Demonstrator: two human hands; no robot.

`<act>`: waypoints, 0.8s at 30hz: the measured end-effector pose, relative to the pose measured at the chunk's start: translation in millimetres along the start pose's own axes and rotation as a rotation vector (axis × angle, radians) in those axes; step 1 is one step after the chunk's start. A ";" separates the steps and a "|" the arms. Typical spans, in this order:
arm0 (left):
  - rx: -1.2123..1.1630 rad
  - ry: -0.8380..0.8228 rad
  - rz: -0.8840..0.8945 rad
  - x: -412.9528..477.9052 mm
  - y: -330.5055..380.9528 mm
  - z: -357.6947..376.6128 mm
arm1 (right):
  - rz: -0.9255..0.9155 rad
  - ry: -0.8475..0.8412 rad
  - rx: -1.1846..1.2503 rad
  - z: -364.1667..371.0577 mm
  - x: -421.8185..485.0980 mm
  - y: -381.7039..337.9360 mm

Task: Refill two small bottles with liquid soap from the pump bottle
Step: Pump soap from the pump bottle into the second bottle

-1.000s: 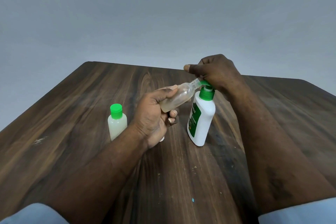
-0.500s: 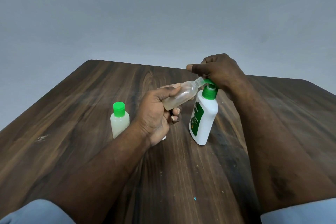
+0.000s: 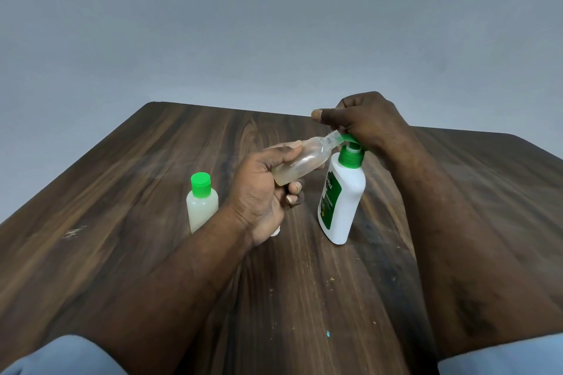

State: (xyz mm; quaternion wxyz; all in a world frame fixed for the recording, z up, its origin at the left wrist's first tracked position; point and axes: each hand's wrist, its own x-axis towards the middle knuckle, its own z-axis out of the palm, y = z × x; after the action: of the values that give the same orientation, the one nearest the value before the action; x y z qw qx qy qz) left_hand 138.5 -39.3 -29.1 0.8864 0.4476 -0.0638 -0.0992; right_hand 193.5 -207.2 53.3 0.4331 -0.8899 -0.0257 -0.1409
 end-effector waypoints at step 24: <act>0.011 0.007 -0.018 -0.9 -0.6 0.0 | -0.009 -0.008 0.010 -2.6 -0.7 1.4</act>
State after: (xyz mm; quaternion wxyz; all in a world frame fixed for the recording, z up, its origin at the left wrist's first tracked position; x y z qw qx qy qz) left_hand 137.5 -39.5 -29.6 0.8834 0.4531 -0.0572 -0.1052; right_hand 192.4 -210.1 53.6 0.4370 -0.8880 -0.0323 -0.1392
